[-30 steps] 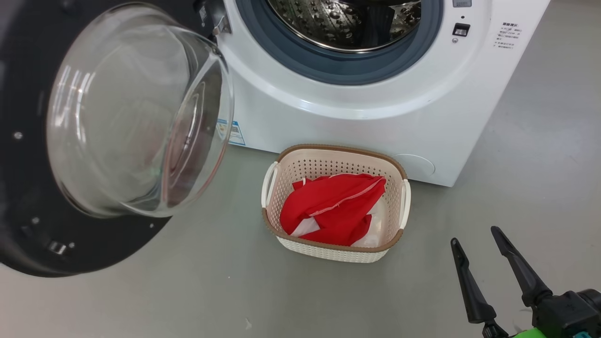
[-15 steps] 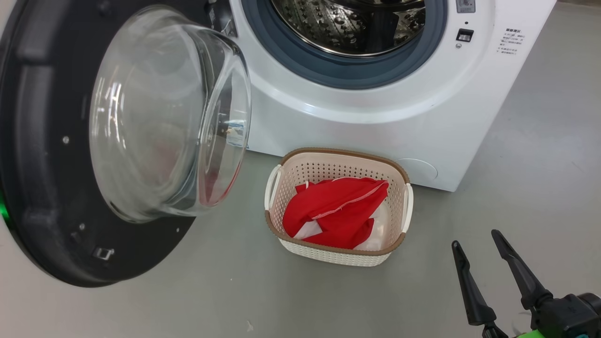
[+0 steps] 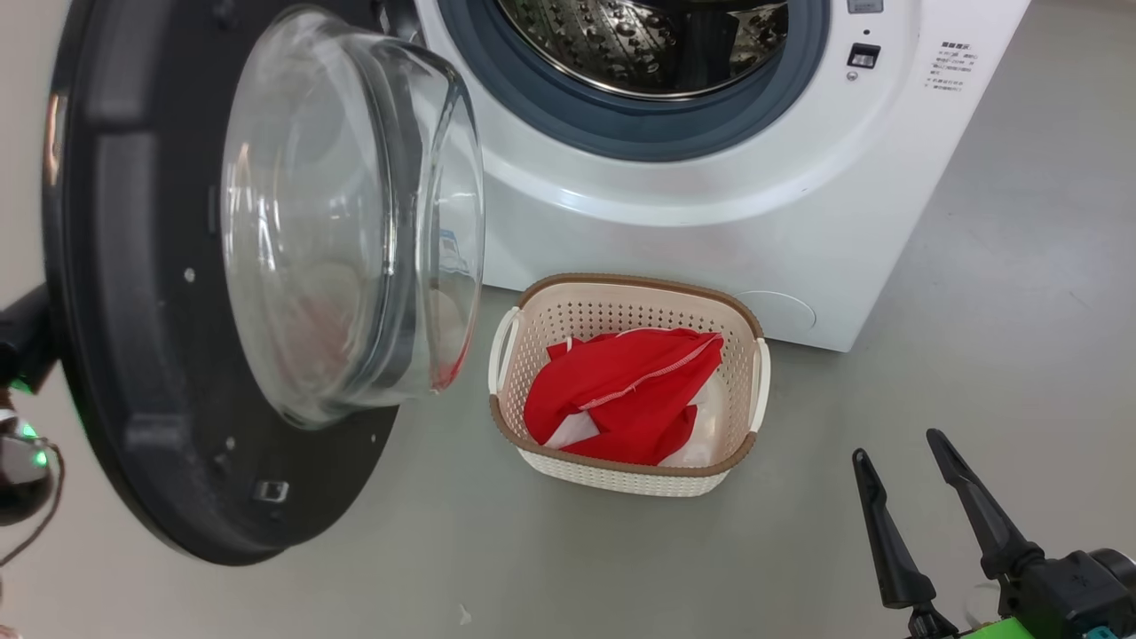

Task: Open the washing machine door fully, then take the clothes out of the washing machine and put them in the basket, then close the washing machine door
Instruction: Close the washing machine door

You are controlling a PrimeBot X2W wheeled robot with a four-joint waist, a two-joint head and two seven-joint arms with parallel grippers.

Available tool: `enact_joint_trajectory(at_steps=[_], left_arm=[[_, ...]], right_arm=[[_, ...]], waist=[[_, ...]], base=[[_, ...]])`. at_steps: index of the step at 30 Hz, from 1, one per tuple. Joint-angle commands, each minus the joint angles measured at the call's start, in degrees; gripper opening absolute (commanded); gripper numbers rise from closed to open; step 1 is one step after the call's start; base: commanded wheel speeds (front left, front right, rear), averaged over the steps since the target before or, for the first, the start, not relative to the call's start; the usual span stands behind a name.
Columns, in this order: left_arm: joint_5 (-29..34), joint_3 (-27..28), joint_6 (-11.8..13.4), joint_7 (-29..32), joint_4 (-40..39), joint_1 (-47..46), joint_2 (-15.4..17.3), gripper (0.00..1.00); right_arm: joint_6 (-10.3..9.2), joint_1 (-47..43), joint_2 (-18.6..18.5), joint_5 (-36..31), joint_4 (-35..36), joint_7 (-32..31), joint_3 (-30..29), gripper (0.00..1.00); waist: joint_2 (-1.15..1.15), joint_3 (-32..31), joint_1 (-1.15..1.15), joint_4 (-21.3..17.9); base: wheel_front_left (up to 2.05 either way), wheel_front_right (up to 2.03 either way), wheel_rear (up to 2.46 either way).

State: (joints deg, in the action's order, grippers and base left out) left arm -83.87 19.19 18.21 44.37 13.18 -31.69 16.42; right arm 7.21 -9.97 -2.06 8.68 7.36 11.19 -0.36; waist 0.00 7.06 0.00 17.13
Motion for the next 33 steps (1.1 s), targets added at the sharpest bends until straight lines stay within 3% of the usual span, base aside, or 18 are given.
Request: enact_joint_trajectory(at_steps=[1,15,33], left_arm=[[-0.6,1.2,0.4,0.8,-3.1,0.5,1.5,0.00],[-1.3,-0.7,0.9,-0.2,-9.0,4.0,-4.7,0.00],[-1.0,-6.1,-3.7,-4.7,-11.8,4.7,-12.2,0.00]], right_arm=[[0.28,2.3,-0.8,0.4,1.2,0.9,1.6,1.00],[0.28,2.4,-0.8,0.7,0.3,1.3,1.9,1.00],[0.28,1.7,-0.8,0.6,1.3,0.6,1.6,1.00]], waist=[[0.00,0.0,0.00,-0.2],[0.00,-0.7,0.00,-2.0],[0.00,-0.4,0.00,-5.8]], base=[[0.00,0.00,0.00],[0.00,0.00,0.00],[0.00,0.00,0.00]])
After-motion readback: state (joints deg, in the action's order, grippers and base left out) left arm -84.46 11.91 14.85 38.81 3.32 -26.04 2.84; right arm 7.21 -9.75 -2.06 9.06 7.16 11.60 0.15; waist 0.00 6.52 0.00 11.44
